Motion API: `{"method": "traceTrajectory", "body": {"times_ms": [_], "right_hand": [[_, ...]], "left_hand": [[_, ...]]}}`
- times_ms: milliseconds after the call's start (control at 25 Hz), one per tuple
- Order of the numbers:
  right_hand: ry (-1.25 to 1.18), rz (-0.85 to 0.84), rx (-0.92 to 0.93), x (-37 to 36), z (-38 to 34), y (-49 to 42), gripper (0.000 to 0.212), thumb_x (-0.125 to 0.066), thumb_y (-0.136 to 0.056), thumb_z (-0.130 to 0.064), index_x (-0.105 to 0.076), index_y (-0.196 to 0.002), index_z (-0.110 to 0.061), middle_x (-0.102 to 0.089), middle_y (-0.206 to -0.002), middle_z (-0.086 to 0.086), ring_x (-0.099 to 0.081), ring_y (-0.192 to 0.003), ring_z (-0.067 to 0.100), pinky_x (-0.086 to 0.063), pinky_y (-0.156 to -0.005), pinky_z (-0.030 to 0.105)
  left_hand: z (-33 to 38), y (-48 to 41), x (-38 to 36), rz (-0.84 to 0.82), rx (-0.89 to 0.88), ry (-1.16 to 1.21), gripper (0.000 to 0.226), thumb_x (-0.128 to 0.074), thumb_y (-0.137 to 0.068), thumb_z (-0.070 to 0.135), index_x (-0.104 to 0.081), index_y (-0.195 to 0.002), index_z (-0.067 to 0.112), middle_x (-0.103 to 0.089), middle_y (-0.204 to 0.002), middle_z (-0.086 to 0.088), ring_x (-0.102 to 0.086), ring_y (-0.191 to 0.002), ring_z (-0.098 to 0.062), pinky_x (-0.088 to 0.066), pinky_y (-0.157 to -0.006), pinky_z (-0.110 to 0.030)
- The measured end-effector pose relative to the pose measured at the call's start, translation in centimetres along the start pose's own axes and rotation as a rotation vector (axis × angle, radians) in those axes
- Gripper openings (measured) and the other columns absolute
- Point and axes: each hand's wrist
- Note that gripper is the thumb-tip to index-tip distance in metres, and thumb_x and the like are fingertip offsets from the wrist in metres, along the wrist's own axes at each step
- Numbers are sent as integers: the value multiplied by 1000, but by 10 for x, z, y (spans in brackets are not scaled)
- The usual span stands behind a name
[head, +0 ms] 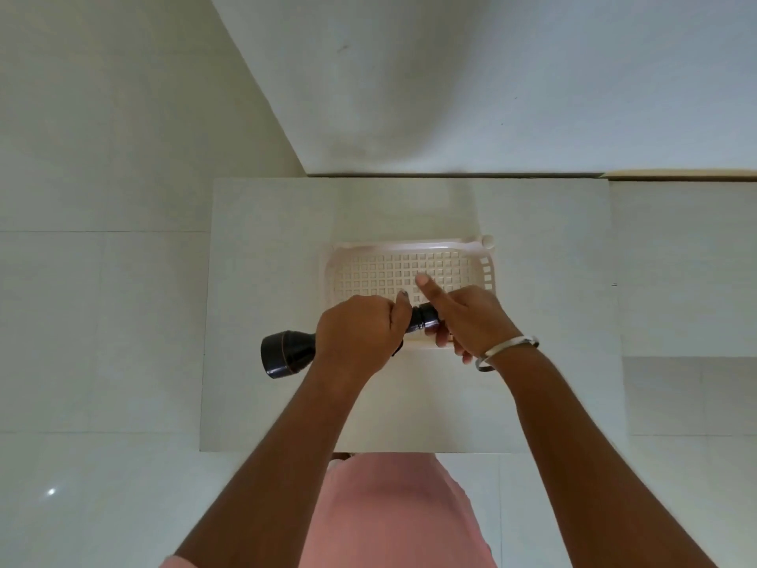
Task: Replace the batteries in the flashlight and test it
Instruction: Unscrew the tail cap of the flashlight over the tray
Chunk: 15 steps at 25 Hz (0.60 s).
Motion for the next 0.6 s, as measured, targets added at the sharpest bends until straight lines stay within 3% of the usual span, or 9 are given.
{"method": "traceTrajectory", "body": {"times_ms": [120,240,320,440,520,600], "right_hand": [[-7,-78,55,-4,0,-4,51,-54,-90,-50,-65,-66,-7,-62,-55,0,-55,-46,10,-50,-51,25],[-320,-306,165,3,8,-1,11,-68,-87,-19,-65,-91,-9,-68,-88,7,-66,-72,12,-55,-68,21],[-389,-296,123,1,12,3,16,-65,-89,-23,-64,-100,-11,-68,-102,11,-70,-81,18,-57,-72,22],[-180,-133,-99,-12,9,5,56,-46,-90,-59,-68,-86,-7,-70,-68,8,-68,-52,19,-56,-47,28],[-202,-126,-80,-12,10,4,53,-50,-92,-51,-69,-79,-3,-66,-59,7,-64,-49,20,-57,-46,30],[-317,-219,-9,-3,15,1,28,-61,-91,-31,-69,-87,-4,-71,-75,10,-69,-64,23,-61,-61,31]], "left_hand": [[-6,3,-3,-25,64,76,55,-23,-99,49,-48,-56,25,-48,-47,8,-46,-42,-7,-27,-44,-21],[-16,4,-4,-95,130,139,58,-25,-99,50,-47,-52,24,-51,-49,5,-49,-45,-9,-30,-46,-22],[-17,5,-6,-95,115,110,58,-24,-99,50,-48,-53,24,-51,-49,5,-48,-45,-8,-30,-45,-22],[-11,2,-9,-64,68,30,57,-22,-98,51,-49,-55,27,-49,-47,7,-47,-43,-7,-28,-44,-20],[-10,-1,-9,-69,57,22,56,-22,-98,50,-50,-56,27,-49,-47,6,-47,-43,-7,-28,-45,-20],[-12,-3,-9,-82,56,13,55,-23,-98,50,-55,-59,26,-49,-47,6,-47,-43,-8,-29,-45,-20]]}}
Point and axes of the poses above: each hand's wrist, its own y-axis away from the middle knuckle, its own x-axis out of the back of the hand, z = x × y
